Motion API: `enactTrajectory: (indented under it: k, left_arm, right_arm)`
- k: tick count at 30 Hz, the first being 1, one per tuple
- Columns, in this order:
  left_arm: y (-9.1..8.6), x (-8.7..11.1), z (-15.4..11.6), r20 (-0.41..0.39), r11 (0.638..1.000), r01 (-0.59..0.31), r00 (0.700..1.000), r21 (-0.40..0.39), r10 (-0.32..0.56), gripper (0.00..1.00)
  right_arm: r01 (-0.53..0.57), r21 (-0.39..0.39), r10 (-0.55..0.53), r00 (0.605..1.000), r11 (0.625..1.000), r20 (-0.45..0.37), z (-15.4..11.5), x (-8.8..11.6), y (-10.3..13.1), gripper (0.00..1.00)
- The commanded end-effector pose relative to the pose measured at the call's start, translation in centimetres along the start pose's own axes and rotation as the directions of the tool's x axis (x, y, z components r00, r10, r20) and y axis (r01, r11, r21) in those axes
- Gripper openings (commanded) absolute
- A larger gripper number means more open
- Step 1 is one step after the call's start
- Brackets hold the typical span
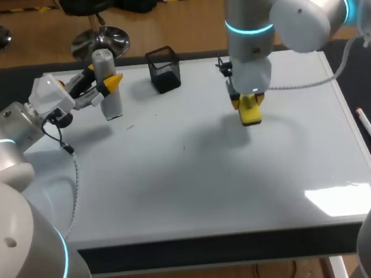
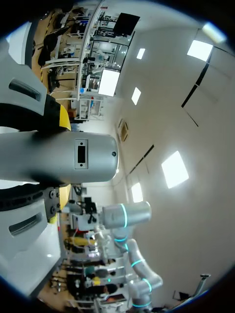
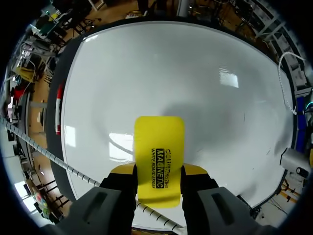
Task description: Pick up the inspection probe, press it on each red-marked spot on the whiteboard one by one, put down the probe, pick up the eraser, and wipe off all the red marks.
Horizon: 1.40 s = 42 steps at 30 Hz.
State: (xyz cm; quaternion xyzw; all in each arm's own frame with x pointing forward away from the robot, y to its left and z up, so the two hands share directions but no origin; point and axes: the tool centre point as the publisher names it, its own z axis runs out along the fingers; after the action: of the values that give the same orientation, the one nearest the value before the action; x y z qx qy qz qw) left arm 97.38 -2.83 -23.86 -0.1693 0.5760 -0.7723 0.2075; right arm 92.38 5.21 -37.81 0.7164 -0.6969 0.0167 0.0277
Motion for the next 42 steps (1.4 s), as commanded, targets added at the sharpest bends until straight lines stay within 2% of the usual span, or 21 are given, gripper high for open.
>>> enactTrajectory:
  k: [1,12,24,28,35,42]
  left_arm:
    - [-0.1,0.0,0.0,0.001,1.000,0.000,1.000,0.000,0.000,0.00]
    - [-0.1,0.0,0.0,0.001,1.000,0.000,1.000,0.000,0.000,0.00]
    - [-0.1,0.0,0.0,0.001,1.000,0.000,1.000,0.000,0.000,0.00]
    - [-0.1,0.0,0.0,0.001,1.000,0.000,1.000,0.000,0.000,0.00]
    - [-0.1,0.0,0.0,0.001,1.000,0.000,1.000,0.000,0.000,0.00]
    - [-0.1,0.0,0.0,0.001,1.000,0.000,1.000,0.000,0.000,0.00]
  right_arm:
    - [0.003,-0.022,-0.004,1.000,1.000,-0.004,0.1,0.1,-2.0,0.00]
    - [0.020,-0.040,-0.019,1.000,0.999,0.004,0.3,-0.8,-6.6,0.00]
    - [-0.021,-0.053,0.022,1.000,0.998,0.009,-0.1,-0.4,-13.6,0.00]
    - [-0.030,-0.067,0.033,0.998,0.997,0.047,-0.2,-0.6,-15.6,0.00]
    - [-0.019,-0.102,0.029,0.995,0.995,0.099,0.6,-1.4,-17.7,0.00]
    - [0.001,-0.136,0.014,0.994,0.991,0.110,1.9,-2.1,-18.9,0.00]
